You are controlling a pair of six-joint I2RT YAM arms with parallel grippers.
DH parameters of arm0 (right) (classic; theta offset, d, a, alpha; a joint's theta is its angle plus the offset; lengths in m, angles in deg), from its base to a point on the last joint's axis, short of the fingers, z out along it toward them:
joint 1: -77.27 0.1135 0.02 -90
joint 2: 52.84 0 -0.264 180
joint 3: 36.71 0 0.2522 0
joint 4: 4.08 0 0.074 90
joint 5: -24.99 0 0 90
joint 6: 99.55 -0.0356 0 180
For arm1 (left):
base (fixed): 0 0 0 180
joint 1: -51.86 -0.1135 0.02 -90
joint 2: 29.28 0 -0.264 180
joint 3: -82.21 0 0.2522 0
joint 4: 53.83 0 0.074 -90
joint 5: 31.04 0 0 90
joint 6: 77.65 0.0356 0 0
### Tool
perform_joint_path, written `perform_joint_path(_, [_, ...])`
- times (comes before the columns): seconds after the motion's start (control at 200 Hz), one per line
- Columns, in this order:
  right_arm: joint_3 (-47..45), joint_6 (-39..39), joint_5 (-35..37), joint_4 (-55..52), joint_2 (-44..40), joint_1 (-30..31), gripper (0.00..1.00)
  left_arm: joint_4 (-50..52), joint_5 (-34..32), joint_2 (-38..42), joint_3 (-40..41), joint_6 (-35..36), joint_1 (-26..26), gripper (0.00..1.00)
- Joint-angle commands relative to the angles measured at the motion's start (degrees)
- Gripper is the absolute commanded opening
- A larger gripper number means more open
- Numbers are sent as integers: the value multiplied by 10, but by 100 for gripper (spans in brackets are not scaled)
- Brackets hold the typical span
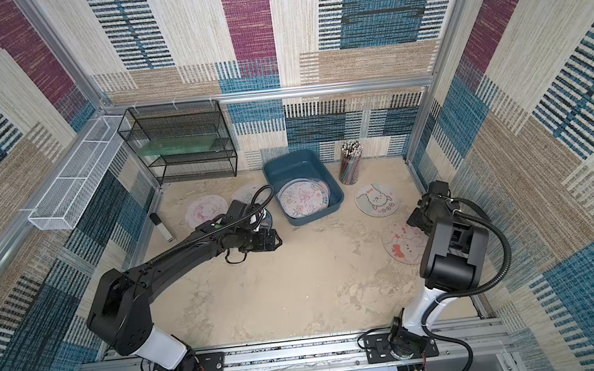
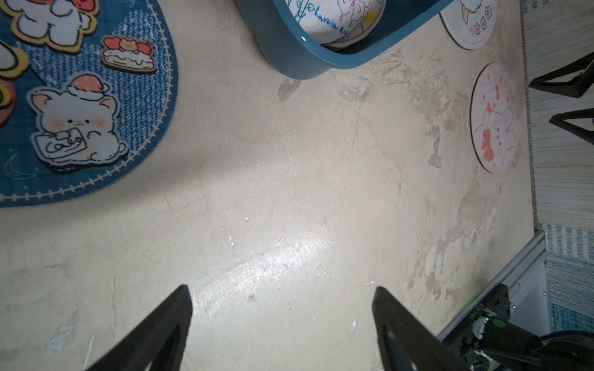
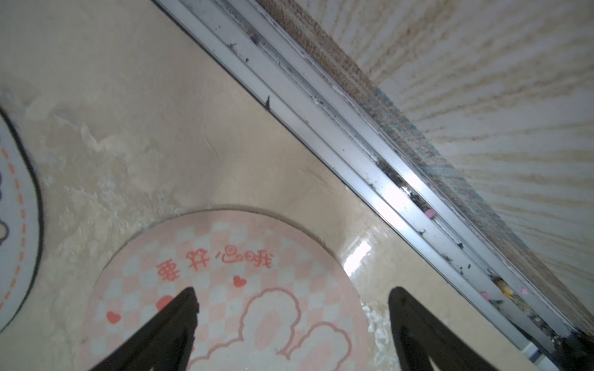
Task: Put the coasters into the storage box
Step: Move the coaster to the center of the board.
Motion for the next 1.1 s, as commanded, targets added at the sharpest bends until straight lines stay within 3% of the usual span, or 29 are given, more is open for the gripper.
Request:
perform_joint_path(0.0, [13,9,-9,25,22,-5,95,-6,13,-5,-9,-3,0,87])
perform_joint_path(0.411, [6,25,-74,25,68,1,95,-8,17,-20,-18,0,0,87])
perform_joint_path(0.941, [-43,85,-153,-49,30,85,95,-27,26,-22,-7,3,0,87])
perform_joint_path(1.097, [-56,76,-160,-65,29,135,95,-29,29,-15,7,5,0,87])
